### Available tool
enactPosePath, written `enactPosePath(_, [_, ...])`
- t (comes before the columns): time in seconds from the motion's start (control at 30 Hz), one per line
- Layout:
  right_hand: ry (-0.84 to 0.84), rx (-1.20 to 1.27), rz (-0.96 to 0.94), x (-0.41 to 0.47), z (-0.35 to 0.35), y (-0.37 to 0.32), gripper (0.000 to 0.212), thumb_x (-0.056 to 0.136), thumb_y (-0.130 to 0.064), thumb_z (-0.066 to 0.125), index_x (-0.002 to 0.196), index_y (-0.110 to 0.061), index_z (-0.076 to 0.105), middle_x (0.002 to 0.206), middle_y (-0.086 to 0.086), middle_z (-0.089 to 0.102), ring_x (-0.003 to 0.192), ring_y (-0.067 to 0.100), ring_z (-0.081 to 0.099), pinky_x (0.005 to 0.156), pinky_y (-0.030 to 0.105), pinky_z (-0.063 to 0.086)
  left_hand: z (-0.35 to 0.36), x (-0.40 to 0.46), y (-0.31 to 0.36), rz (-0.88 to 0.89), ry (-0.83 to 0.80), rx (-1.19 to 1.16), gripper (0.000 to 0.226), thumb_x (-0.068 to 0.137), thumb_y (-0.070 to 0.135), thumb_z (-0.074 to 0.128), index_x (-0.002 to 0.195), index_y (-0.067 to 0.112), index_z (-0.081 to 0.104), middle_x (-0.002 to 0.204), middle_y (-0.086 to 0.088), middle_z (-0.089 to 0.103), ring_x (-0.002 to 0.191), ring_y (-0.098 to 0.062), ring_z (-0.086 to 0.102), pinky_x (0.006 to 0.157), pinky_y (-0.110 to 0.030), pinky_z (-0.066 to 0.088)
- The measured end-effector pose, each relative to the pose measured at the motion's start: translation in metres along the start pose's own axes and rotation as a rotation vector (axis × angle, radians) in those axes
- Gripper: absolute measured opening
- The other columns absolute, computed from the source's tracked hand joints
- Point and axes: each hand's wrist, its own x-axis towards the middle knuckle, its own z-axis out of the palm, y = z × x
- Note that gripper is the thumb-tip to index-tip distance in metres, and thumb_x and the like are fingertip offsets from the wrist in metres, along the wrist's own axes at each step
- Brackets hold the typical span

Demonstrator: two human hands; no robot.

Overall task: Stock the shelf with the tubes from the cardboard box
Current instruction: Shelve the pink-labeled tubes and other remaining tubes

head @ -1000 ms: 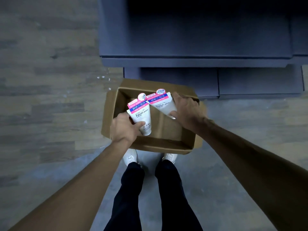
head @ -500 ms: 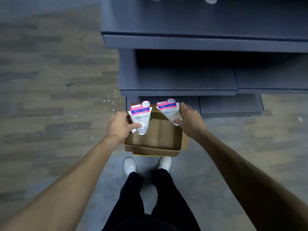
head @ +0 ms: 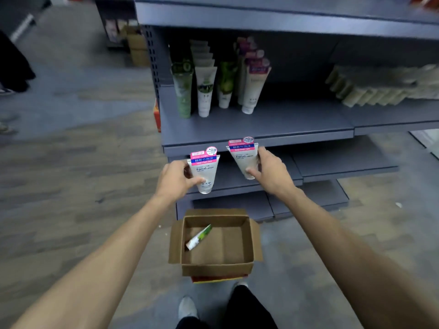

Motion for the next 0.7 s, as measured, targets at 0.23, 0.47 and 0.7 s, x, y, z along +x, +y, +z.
enactPosePath(0.23, [0.112, 0.127, 0.003, 0.03, -0.041, -0.001, 0.032, 0.085, -0.03, 0.07, 0.102, -0.018, 0.046, 0.108, 0.003, 0.064, 0.099, 0.025, 0.062, 0.085, 0.044, 0.052, -0.028, 0.024, 0.054, 0.124, 0.052, 0.011, 0.027, 0.066, 0.031, 0.088, 0.087, 0.025, 0.072, 0.079, 0.007, 0.073, 0.076, -0.012, 0.068, 0.079, -0.038, 0.056])
enactPosePath(0.47, [0.133, 0.227, 0.013, 0.085, -0.067, 0.026, 0.031, 0.085, -0.023, 0.069, 0.104, -0.014, 0.047, 0.107, 0.006, 0.063, 0.097, 0.026, 0.061, 0.084, 0.044, 0.052, -0.022, 0.052, 0.094, 0.101, 0.117, 0.04, 0.028, 0.067, 0.03, 0.088, 0.09, 0.024, 0.073, 0.087, 0.008, 0.075, 0.08, -0.01, 0.068, 0.081, -0.036, 0.056])
enactPosePath(0.7, [0.092, 0.31, 0.029, 0.144, -0.066, 0.057, 0.031, 0.085, -0.022, 0.07, 0.103, -0.013, 0.045, 0.107, 0.007, 0.063, 0.095, 0.027, 0.062, 0.075, 0.039, 0.052, 0.006, 0.094, 0.134, 0.053, 0.19, 0.079, 0.029, 0.067, 0.034, 0.086, 0.092, 0.026, 0.073, 0.088, 0.007, 0.075, 0.082, -0.013, 0.069, 0.081, -0.037, 0.056])
